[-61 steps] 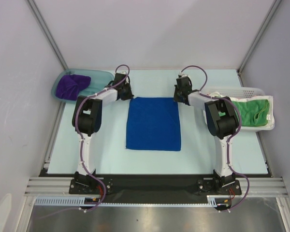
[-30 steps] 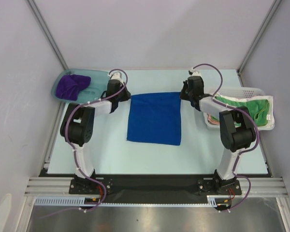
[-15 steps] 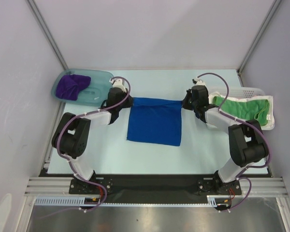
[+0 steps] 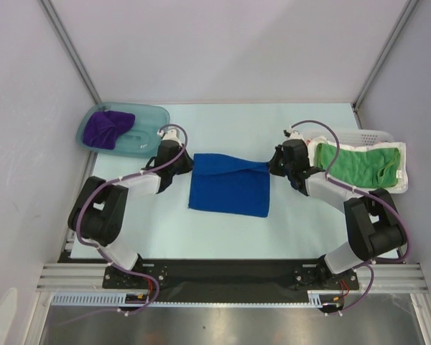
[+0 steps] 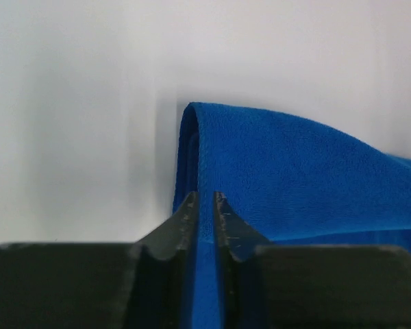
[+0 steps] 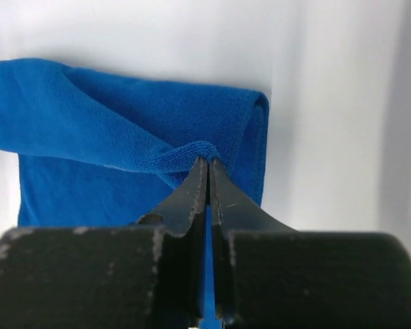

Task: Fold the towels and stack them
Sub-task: Fold the towel

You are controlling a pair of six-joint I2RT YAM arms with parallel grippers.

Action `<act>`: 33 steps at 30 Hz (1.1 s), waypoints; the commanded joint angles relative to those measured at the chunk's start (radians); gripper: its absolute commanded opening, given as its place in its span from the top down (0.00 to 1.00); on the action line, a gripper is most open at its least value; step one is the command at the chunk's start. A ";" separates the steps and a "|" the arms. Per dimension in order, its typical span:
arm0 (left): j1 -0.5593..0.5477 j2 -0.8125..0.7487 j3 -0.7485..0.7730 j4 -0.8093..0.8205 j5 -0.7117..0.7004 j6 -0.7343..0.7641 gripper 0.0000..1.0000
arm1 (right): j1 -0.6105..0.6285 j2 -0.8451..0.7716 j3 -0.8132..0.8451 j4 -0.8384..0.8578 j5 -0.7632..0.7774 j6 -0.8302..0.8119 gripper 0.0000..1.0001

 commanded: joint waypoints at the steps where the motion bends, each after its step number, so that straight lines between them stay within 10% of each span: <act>1: -0.002 -0.070 -0.041 -0.023 0.006 -0.074 0.74 | 0.012 -0.041 -0.041 0.042 0.011 0.018 1.00; 33: -0.054 0.002 0.033 -0.217 0.004 -0.340 0.68 | 0.026 -0.021 -0.075 0.084 0.017 0.026 1.00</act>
